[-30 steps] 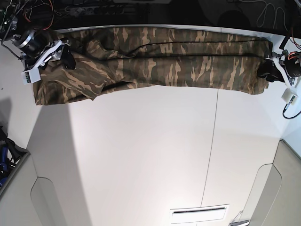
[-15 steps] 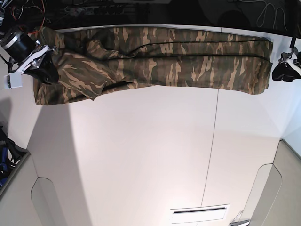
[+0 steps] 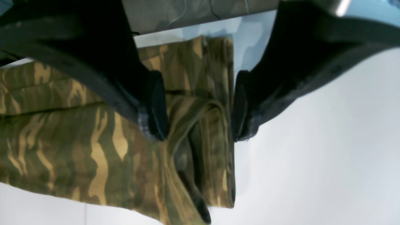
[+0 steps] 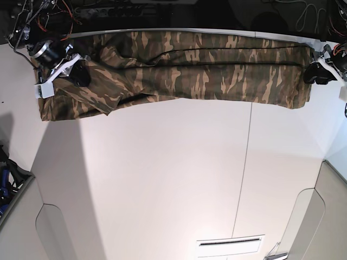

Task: Fold the T-shirt properly
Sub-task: 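Regrasp the folded strip's ends with both grippers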

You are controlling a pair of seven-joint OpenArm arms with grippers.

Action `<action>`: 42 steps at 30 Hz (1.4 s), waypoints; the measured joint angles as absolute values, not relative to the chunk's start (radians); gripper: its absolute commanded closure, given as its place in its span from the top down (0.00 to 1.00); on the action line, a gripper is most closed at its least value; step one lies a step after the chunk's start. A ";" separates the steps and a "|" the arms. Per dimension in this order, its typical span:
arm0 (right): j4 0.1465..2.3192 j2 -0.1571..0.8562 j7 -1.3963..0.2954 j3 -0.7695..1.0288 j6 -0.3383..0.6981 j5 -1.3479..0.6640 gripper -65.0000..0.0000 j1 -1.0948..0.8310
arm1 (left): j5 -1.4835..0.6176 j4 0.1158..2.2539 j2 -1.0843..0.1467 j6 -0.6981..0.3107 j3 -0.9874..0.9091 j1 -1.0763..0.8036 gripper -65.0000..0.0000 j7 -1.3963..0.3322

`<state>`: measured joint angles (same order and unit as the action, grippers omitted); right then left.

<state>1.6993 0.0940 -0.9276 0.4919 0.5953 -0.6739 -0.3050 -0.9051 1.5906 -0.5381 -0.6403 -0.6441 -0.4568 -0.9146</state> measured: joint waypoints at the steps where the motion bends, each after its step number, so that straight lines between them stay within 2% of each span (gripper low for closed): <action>1: 1.668 0.094 -0.925 0.492 0.595 -0.673 0.00 -0.293 | -0.887 1.580 -0.538 -0.641 -0.640 -0.456 0.56 -0.890; 6: 1.585 0.094 -0.912 0.492 0.595 -0.691 0.00 -0.274 | -0.841 1.504 -0.542 -0.636 -0.640 -0.452 0.56 -0.844; 25: 1.582 0.094 -0.918 0.492 0.595 -0.710 0.00 -0.274 | -0.914 1.441 -0.540 -0.638 -0.638 -0.448 0.56 -0.830; 38: 1.581 0.097 -0.966 0.492 0.595 -0.754 0.00 -0.274 | -0.936 1.443 -0.548 -0.641 -0.471 -0.442 0.55 -0.795; 40: 1.581 0.097 -0.967 0.492 0.595 -0.755 0.00 -0.274 | -0.936 1.443 -0.549 -0.643 -0.460 -0.443 0.52 -0.792; 42: 1.581 0.097 -0.968 0.492 0.595 -0.755 0.00 -0.274 | -0.934 1.443 -0.548 -0.645 -0.456 -0.442 0.38 -0.792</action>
